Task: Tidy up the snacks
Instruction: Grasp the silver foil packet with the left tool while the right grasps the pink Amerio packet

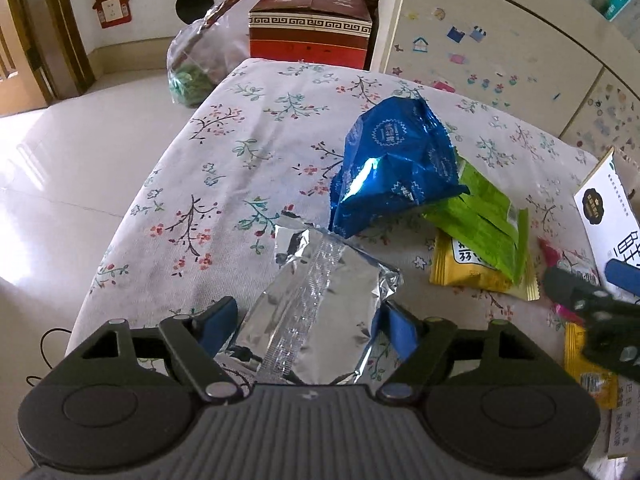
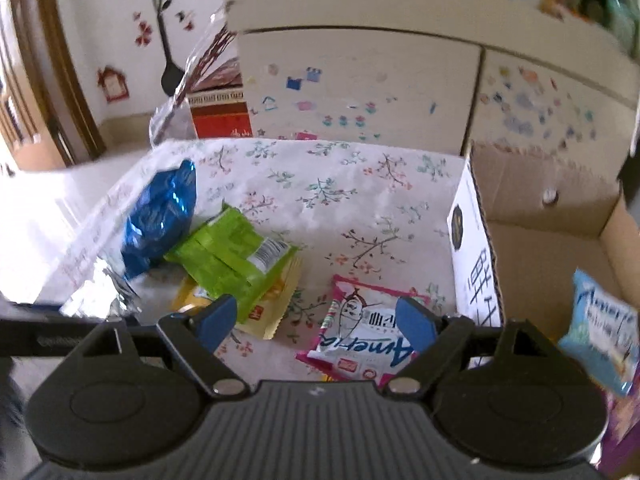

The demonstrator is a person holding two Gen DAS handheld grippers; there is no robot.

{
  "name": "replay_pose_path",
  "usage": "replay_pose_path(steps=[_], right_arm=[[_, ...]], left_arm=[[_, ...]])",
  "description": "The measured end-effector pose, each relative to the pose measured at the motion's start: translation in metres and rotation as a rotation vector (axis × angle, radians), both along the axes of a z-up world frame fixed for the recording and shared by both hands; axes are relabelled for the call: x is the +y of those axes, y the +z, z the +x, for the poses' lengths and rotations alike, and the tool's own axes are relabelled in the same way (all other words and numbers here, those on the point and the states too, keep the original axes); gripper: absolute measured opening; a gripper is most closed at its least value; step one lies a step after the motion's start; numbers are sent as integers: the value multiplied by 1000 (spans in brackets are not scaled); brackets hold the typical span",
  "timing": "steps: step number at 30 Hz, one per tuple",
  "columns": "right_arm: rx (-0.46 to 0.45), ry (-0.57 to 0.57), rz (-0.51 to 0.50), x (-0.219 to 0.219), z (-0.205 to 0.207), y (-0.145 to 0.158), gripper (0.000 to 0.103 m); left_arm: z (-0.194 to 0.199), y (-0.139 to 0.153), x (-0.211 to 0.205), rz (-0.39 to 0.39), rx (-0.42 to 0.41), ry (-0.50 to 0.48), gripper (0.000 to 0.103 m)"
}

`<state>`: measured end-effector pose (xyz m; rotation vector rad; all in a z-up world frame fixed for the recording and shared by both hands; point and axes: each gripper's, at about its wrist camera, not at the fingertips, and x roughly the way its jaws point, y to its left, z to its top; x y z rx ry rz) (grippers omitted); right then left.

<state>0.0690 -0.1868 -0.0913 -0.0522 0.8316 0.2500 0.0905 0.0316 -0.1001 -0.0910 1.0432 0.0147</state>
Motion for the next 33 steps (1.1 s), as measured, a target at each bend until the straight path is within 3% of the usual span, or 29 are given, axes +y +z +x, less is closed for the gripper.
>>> replay_pose_path(steps=[4,9,12,17,19,22,28,33], right_arm=[[38,9,-25,8,6,-19,87],[19,24,-27,11,9,-25,87],[21,71,32,9,7,-22,80],[70,254,137,10,-3,-16,80],[107,296,222,4,-6,-11,79],[102,259,282,-8,-7,-4,79],[82,74,212,-18,5,-7,83],[87,38,122,-10,11,-19,84]], left_arm=[[0,0,-1,0,0,4,84],[0,-1,-2,3,0,-2,86],[1,-1,-2,-2,2,7,86],[3,1,5,-29,9,32,86],[3,1,7,-33,11,42,86],[4,2,10,-37,13,53,86],[3,5,4,0,-8,36,86],[2,5,-5,35,-24,-5,86]])
